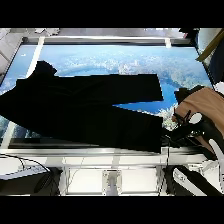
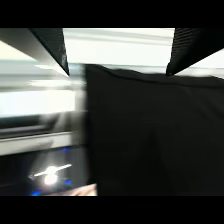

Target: Fold the clothes and pants, and hang the long-sleeved shirts on hangers.

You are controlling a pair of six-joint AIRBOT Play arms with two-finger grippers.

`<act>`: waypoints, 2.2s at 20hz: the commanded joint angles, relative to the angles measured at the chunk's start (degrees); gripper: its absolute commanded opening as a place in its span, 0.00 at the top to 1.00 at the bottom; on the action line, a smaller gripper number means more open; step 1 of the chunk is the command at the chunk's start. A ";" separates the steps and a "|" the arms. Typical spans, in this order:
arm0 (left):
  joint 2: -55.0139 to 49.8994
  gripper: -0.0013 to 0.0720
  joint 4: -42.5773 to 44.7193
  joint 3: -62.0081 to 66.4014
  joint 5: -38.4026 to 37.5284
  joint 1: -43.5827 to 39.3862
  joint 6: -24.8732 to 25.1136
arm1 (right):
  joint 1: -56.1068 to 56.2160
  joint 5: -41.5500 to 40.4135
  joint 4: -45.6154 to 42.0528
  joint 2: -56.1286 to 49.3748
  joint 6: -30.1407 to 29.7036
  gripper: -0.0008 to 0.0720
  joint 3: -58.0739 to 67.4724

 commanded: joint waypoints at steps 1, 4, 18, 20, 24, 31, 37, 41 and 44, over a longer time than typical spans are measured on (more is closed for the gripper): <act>0.04 0.96 0.00 0.00 -0.66 0.02 0.00 | -0.66 6.23 -7.58 -0.44 -1.29 0.20 3.13; 0.04 0.96 0.02 0.00 -1.73 0.02 0.00 | -6.45 3.02 -3.61 -0.46 -1.29 0.39 -2.71; 0.04 0.96 -0.02 0.00 -3.50 0.02 -0.04 | -15.93 -8.02 7.50 -7.08 -6.80 0.46 -8.68; 0.07 0.96 -0.02 0.00 -3.74 0.02 -0.46 | -13.84 -7.10 9.16 -8.39 -8.79 0.60 -8.66; 1.22 0.96 0.02 0.07 -6.03 0.37 -0.46 | -12.39 -0.68 10.73 -7.45 -10.64 0.97 -7.72; 10.43 0.97 7.98 0.48 -3.45 -0.20 -4.90 | -12.44 4.26 10.54 6.10 -6.19 0.97 12.28; 8.15 0.97 17.94 6.67 11.76 -13.29 -21.27 | -12.44 -2.80 13.57 -8.90 -3.61 0.97 33.05; -0.15 0.97 26.25 15.96 19.17 -23.71 -33.42 | -9.94 -10.64 21.38 -24.57 -3.48 0.97 47.54; -7.02 0.97 26.43 20.24 26.82 -30.01 -38.27 | -4.87 -18.69 21.40 -35.89 -0.76 0.97 56.59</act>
